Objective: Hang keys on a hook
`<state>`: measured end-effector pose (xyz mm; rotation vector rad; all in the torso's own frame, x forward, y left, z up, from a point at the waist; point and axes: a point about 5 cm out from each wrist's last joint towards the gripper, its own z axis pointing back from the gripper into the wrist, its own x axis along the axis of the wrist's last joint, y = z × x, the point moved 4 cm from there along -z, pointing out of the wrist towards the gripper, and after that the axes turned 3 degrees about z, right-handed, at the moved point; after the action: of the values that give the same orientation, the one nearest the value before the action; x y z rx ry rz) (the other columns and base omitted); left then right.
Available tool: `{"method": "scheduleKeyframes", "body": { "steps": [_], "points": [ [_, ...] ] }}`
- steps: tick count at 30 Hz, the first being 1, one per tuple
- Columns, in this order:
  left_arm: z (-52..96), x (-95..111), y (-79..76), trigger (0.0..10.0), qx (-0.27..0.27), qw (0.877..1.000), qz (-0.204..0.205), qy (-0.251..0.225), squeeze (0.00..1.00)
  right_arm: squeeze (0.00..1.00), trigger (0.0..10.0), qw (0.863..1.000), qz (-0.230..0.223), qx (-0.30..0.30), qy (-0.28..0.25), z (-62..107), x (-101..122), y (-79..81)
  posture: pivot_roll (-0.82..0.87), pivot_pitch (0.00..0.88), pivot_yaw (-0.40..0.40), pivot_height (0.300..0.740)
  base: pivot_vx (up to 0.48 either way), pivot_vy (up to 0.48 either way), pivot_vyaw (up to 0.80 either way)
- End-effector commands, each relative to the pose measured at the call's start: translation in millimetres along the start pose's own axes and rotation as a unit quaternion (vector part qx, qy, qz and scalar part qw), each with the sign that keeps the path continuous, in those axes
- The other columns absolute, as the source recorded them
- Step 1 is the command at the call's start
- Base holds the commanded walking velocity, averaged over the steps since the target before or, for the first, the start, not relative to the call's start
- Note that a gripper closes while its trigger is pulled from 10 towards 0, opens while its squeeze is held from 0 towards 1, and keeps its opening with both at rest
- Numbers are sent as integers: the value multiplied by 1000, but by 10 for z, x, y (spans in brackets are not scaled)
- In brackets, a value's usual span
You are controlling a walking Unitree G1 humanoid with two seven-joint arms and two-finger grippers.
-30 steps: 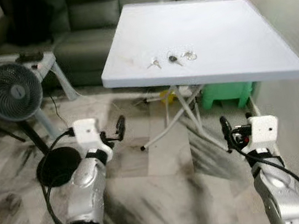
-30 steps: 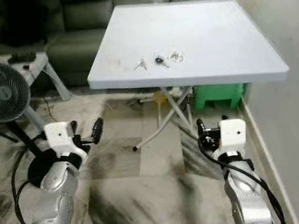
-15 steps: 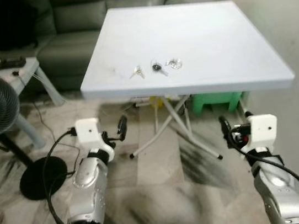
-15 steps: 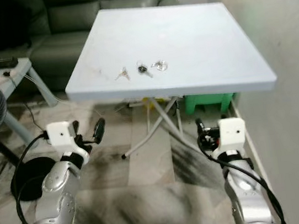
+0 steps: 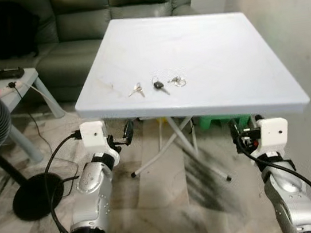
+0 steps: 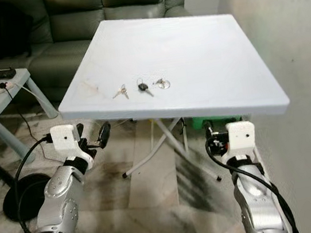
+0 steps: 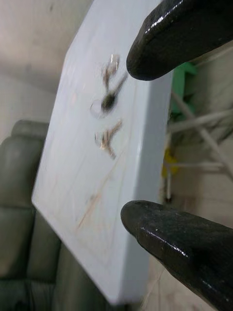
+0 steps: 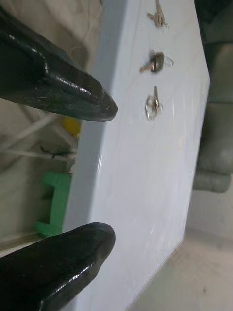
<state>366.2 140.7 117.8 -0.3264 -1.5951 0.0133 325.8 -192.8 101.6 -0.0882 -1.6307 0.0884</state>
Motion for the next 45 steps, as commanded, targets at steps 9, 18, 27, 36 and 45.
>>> {"method": "scheduleKeyframes", "body": {
  "steps": [9,18,27,36,45],
  "points": [
    [18,-14,47,10000,6,1000,-3,3,0,0,10000,1000,4,11,-2,-17,15,72,-1,52,-13,740,340,0,514],
    [19,-16,49,10000,6,1000,-3,4,0,0,10000,1000,2,9,0,-11,6,66,-1,54,-13,740,338,0,89],
    [18,-11,48,10000,7,1000,-3,2,0,0,10000,1000,9,12,1,-17,4,72,-1,54,-13,740,343,0,456],
    [22,-13,48,10000,8,1000,-1,1,0,0,10000,1000,-7,10,-4,-20,18,56,0,58,-16,740,343,0,67],
    [38,-14,24,10000,4,1000,-4,-3,0,0,10000,1000,-14,17,-3,-19,10,71,0,55,-18,740,140,0,0]
  ]
}}
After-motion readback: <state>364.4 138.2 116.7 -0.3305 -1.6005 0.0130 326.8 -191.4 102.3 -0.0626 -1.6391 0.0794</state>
